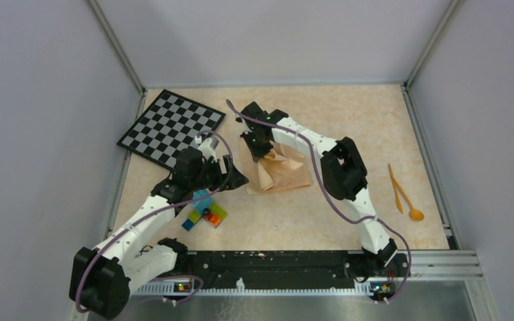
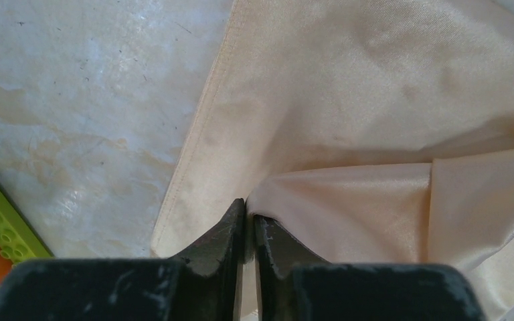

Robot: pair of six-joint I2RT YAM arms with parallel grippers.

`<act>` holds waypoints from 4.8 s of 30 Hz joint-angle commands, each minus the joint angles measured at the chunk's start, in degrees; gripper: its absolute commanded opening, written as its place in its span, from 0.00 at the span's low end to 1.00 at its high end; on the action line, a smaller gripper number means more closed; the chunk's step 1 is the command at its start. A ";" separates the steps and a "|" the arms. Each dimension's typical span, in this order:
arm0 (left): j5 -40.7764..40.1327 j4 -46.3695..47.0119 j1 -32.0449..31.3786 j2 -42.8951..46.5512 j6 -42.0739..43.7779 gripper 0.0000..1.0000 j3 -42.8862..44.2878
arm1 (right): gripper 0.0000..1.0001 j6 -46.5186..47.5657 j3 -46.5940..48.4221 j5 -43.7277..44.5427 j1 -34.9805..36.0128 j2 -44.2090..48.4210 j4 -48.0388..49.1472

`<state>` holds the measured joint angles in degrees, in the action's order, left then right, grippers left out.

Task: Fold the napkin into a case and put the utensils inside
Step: Fold the rectangle-folded napkin at the center of the board, then smooth out the square-folded napkin at the center of the board, then rotate the square-folded napkin at the center of the board.

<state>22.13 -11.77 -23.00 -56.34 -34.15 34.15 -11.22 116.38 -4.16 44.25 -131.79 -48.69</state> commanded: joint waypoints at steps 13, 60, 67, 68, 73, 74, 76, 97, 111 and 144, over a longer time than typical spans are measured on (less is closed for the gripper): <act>-3.40 -1.75 0.24 2.94 2.24 0.83 4.18 | 0.78 -10.42 1.70 -13.76 -0.91 8.77 5.76; 7.66 4.87 0.22 -1.67 1.00 0.88 6.67 | 0.88 -23.15 -38.01 -23.92 -16.86 25.16 47.68; 10.88 11.24 -5.43 -18.49 1.36 0.75 14.40 | 0.78 -20.98 -49.79 -24.97 -22.90 31.82 44.33; 10.14 11.32 -6.41 -20.95 1.77 0.71 15.90 | 0.74 -21.14 -51.51 -25.27 -23.72 32.45 44.80; 8.11 12.09 -9.25 -33.82 5.92 0.54 26.27 | 0.53 -21.86 -58.11 -28.35 -24.82 34.67 47.23; 8.01 11.25 -9.56 -36.34 6.75 0.51 28.21 | 0.48 -22.16 -59.37 -29.24 -24.83 34.94 47.66; 7.95 8.28 -10.02 -41.92 8.10 0.47 31.82 | 0.42 -22.36 -61.97 -29.40 -24.83 35.94 47.92; -12.56 -17.98 -9.45 -40.02 20.89 0.35 30.82 | 0.22 -20.78 -71.92 -23.89 -23.73 42.00 42.52; -9.39 -13.96 -6.62 -16.67 15.64 0.52 28.39 | 0.24 -14.24 -64.76 3.87 -26.53 34.62 28.19; 1.25 1.87 -6.70 -47.51 7.85 0.71 27.85 | 0.41 -2.16 -46.71 -7.33 -29.33 21.59 32.15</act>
<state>24.45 -10.04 -27.75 -109.54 -24.03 68.23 -21.47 66.24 -19.97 15.14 -107.79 -14.46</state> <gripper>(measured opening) 0.706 0.414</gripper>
